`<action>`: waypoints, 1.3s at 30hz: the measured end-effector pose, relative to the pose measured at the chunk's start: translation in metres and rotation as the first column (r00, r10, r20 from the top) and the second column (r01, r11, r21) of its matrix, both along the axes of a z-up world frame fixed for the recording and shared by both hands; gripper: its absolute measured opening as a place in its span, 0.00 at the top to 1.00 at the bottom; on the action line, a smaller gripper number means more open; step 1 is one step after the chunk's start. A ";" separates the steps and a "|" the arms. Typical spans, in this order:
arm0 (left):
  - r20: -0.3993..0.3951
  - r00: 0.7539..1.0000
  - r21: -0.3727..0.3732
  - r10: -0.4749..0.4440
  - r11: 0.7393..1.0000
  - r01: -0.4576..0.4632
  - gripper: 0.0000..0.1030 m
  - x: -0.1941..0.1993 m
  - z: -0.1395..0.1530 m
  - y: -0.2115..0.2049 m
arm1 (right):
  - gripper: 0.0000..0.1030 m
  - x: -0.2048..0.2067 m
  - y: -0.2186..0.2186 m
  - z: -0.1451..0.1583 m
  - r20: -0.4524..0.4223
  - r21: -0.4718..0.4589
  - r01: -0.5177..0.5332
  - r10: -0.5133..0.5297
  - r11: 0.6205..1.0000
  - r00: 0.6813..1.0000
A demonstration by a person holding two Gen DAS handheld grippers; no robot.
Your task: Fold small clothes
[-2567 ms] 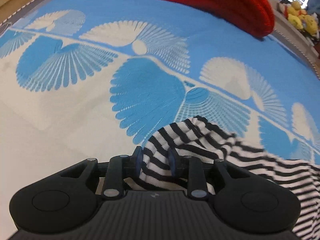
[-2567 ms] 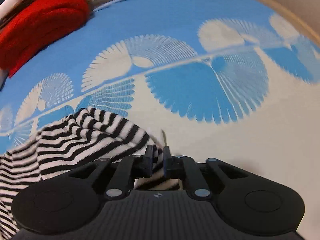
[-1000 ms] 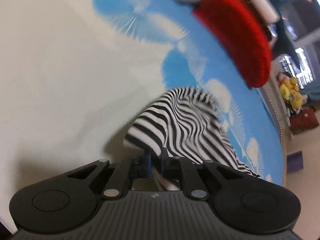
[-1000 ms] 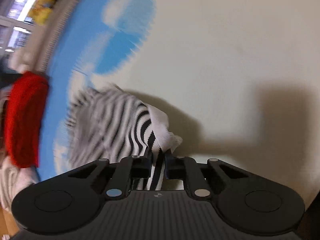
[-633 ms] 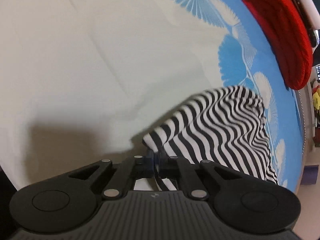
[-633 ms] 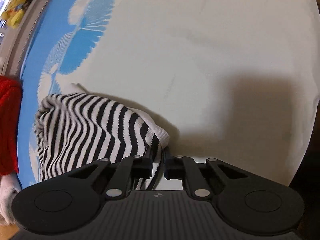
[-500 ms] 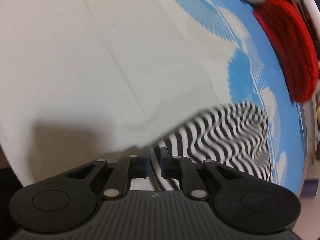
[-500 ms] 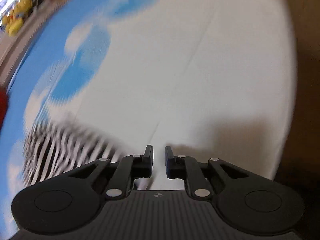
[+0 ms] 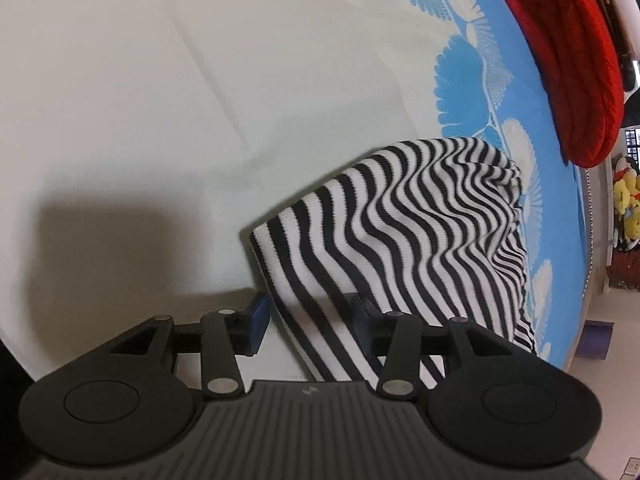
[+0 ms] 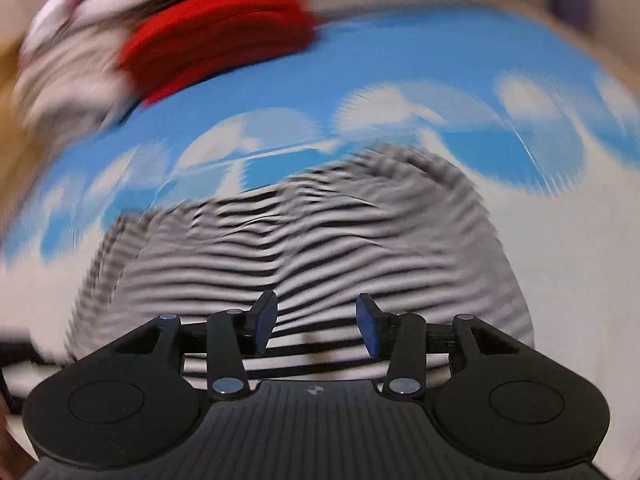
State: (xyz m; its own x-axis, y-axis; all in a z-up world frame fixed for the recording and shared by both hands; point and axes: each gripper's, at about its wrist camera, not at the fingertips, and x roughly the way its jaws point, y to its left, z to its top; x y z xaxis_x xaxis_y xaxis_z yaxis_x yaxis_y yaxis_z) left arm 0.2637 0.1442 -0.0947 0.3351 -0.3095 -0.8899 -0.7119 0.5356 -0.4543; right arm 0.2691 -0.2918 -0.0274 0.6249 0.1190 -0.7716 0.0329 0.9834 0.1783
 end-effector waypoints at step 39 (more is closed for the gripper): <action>0.236 0.904 0.561 -0.358 0.810 0.174 0.91 0.009 0.098 -0.087 | 0.49 0.002 -0.117 0.017 0.129 0.062 0.559 -0.562 0.827 0.817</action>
